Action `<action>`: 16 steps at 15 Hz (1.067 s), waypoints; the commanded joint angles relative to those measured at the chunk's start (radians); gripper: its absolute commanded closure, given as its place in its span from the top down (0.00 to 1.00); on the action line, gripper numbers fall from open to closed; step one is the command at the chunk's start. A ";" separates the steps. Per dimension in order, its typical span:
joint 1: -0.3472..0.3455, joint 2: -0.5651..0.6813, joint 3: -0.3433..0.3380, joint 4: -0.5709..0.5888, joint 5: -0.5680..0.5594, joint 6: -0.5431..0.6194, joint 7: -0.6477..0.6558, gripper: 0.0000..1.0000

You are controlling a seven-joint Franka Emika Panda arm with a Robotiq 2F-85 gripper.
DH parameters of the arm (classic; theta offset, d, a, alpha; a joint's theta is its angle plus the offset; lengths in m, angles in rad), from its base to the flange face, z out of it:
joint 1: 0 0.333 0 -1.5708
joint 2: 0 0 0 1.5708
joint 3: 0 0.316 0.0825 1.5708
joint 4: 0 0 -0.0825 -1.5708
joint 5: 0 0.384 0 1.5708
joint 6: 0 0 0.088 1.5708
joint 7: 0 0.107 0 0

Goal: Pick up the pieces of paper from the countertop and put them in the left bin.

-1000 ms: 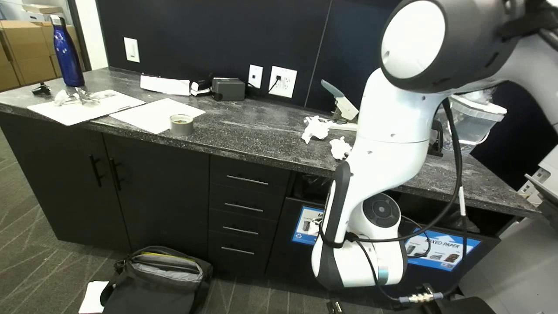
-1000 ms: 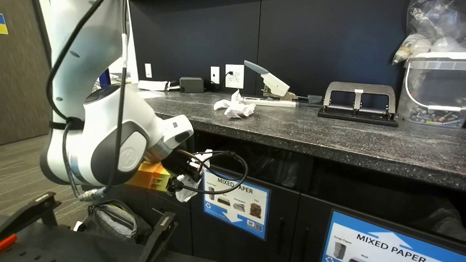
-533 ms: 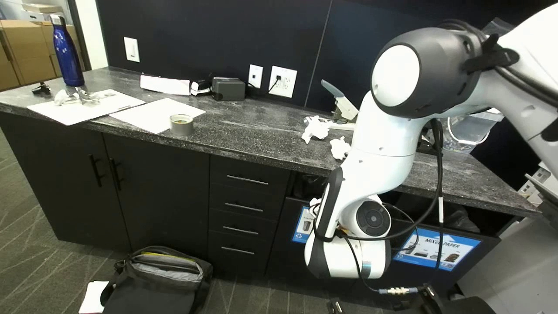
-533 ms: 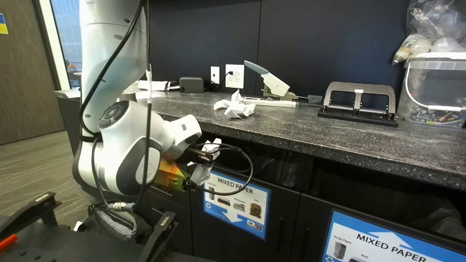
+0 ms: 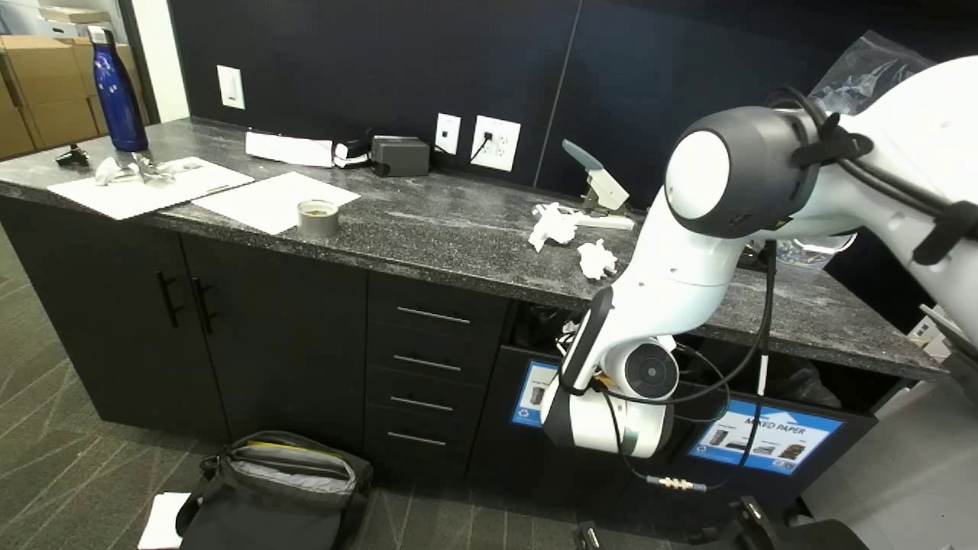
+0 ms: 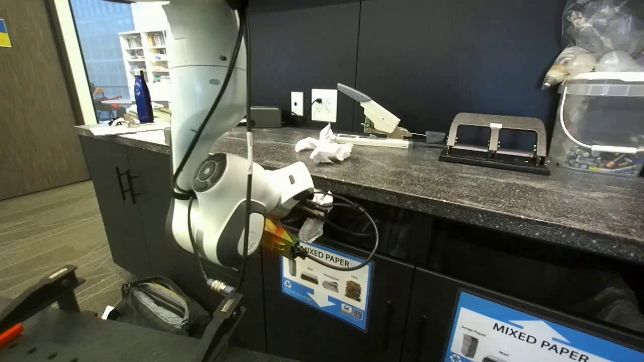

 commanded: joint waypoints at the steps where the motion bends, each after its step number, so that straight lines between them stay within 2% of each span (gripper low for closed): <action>1: -0.056 0.084 0.026 0.144 -0.012 0.018 0.003 0.01; 7: -0.099 0.168 0.046 0.302 -0.018 -0.023 0.001 0.01; 16: -0.104 0.264 0.041 0.507 -0.004 -0.110 -0.027 0.01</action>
